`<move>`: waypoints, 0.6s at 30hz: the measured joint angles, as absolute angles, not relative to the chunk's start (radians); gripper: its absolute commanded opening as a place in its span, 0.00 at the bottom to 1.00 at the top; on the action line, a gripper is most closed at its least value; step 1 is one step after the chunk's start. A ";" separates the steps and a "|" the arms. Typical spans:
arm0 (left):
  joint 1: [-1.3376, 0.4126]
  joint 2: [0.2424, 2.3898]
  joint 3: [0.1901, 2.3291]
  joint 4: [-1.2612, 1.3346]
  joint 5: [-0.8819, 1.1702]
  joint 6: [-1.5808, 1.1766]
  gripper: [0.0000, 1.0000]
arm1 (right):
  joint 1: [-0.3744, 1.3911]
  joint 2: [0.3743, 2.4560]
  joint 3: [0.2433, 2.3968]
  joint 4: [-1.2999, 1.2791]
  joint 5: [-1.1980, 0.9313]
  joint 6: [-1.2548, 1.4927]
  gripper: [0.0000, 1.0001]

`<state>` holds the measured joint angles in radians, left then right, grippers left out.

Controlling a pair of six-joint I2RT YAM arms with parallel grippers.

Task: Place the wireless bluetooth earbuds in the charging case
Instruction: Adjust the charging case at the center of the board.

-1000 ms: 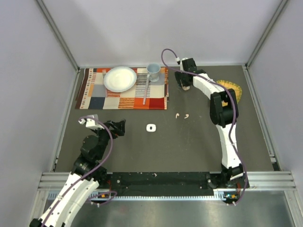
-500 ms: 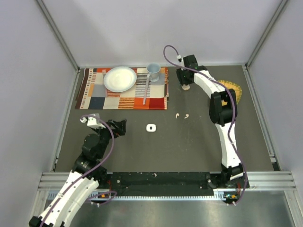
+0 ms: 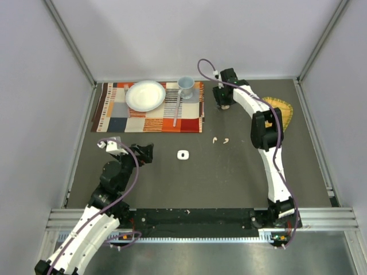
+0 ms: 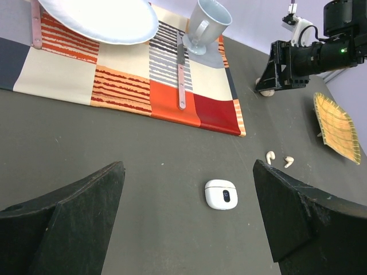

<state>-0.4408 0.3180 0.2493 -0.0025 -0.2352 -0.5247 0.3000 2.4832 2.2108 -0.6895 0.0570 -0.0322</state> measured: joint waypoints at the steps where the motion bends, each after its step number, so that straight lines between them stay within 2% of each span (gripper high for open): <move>1: -0.441 0.322 0.249 -0.001 -0.236 -0.525 0.99 | 0.300 2.485 2.212 -0.696 0.057 -0.032 0.60; 4: -0.441 0.332 0.249 0.001 -0.236 -0.529 0.99 | 0.300 2.489 2.218 -0.705 0.057 -0.033 0.50; 5: -0.441 0.335 0.249 0.001 -0.236 -0.529 0.99 | 0.300 2.491 2.225 -0.708 0.058 -0.033 0.50; 10: -0.441 0.346 0.249 0.002 -0.236 -0.529 0.99 | 0.300 2.509 2.264 -0.725 0.062 -0.033 0.54; 12: -0.441 0.350 0.249 0.006 -0.236 -0.529 0.99 | 0.300 2.512 2.274 -0.728 0.064 -0.033 0.60; 18: -0.441 0.358 0.249 0.009 -0.235 -0.529 0.99 | 0.300 2.515 2.294 -0.736 0.073 -0.033 0.61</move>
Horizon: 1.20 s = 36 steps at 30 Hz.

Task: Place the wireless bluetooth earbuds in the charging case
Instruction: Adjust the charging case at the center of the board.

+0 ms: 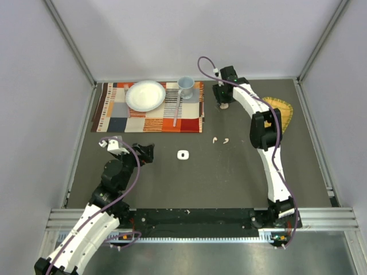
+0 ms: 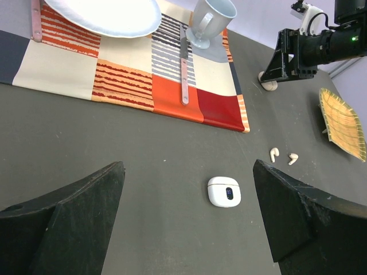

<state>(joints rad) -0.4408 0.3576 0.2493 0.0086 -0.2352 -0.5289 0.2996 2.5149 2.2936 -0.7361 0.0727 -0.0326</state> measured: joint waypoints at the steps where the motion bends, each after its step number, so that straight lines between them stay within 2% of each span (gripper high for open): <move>1: -0.441 0.358 0.249 0.009 -0.235 -0.529 0.99 | 0.300 2.515 2.297 -0.741 0.074 -0.033 0.55; 10: -0.440 0.369 0.249 0.020 -0.232 -0.529 0.99 | 0.299 2.515 2.308 -0.750 0.057 0.004 0.29; 13: -0.440 0.371 0.249 0.023 -0.224 -0.529 0.99 | 0.298 2.506 2.281 -0.728 0.060 0.054 0.27; 18: -0.440 0.371 0.249 0.022 -0.220 -0.529 0.99 | 0.298 2.404 2.091 -0.634 0.061 0.162 0.27; 25: -0.440 0.362 0.249 0.018 -0.210 -0.529 0.99 | 0.298 2.152 1.664 -0.480 0.104 0.381 0.29; 27: -0.440 0.358 0.249 0.018 -0.206 -0.530 0.99 | 0.299 2.077 1.548 -0.449 0.125 0.459 0.36; 29: -0.440 0.357 0.249 0.017 -0.202 -0.533 0.99 | 0.311 2.000 1.428 -0.411 0.153 0.543 0.36; 31: -0.440 0.358 0.249 0.018 -0.198 -0.537 0.99 | 0.326 1.948 1.354 -0.398 0.194 0.628 0.41; 36: -0.440 0.358 0.249 0.016 -0.184 -0.548 0.99 | 0.414 1.936 1.330 -0.390 0.302 0.809 0.53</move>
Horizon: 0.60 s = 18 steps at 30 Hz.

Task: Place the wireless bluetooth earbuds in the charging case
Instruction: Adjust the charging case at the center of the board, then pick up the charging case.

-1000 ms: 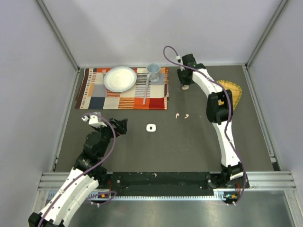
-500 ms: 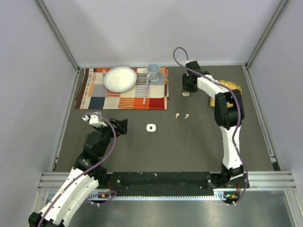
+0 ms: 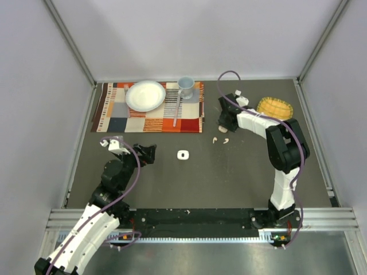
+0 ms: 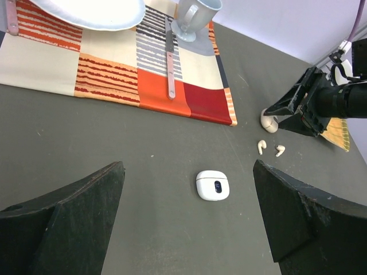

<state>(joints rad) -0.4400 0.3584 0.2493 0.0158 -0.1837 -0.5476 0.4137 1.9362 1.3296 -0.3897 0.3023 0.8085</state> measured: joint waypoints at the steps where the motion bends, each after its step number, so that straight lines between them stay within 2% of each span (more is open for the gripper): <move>1: -0.440 0.358 0.249 0.013 -0.181 -0.548 0.99 | 0.427 1.937 1.330 -0.390 0.311 0.830 0.54; 5: -0.440 0.357 0.257 -0.013 -0.176 -0.547 0.99 | 0.462 1.955 1.331 -0.415 0.337 0.899 0.70; 10: -0.440 0.352 0.262 -0.037 -0.178 -0.542 0.99 | 0.456 1.980 1.372 -0.428 0.360 0.921 0.69; 14: -0.440 0.351 0.263 -0.051 -0.177 -0.535 0.99 | 0.452 2.006 1.404 -0.449 0.365 0.905 0.61; 18: -0.440 0.352 0.264 -0.055 -0.177 -0.529 0.99 | 0.448 2.027 1.431 -0.461 0.359 0.871 0.60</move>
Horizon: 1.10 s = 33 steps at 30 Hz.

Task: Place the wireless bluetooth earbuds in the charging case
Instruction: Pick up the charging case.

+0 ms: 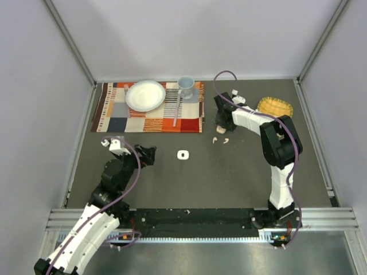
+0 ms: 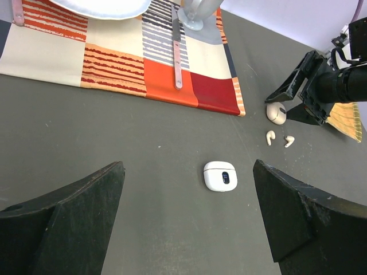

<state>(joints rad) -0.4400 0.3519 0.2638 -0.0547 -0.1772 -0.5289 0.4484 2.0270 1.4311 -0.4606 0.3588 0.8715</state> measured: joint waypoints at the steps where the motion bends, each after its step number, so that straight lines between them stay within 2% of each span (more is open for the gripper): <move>1: -0.440 0.352 0.264 -0.055 -0.177 -0.529 0.99 | 0.448 2.027 1.432 -0.461 0.355 0.864 0.59; 8: -0.440 0.367 0.264 -0.053 -0.167 -0.525 0.99 | 0.449 2.028 1.435 -0.465 0.341 0.823 0.56; 22: -0.440 0.424 0.267 -0.045 -0.142 -0.523 0.99 | 0.451 2.029 1.428 -0.451 0.331 0.748 0.57; 29: -0.440 0.435 0.268 -0.023 -0.120 -0.520 0.99 | 0.455 2.029 1.427 -0.428 0.307 0.683 0.64; 33: -0.440 0.437 0.268 -0.021 -0.116 -0.520 0.99 | 0.456 2.029 1.420 -0.412 0.304 0.643 0.55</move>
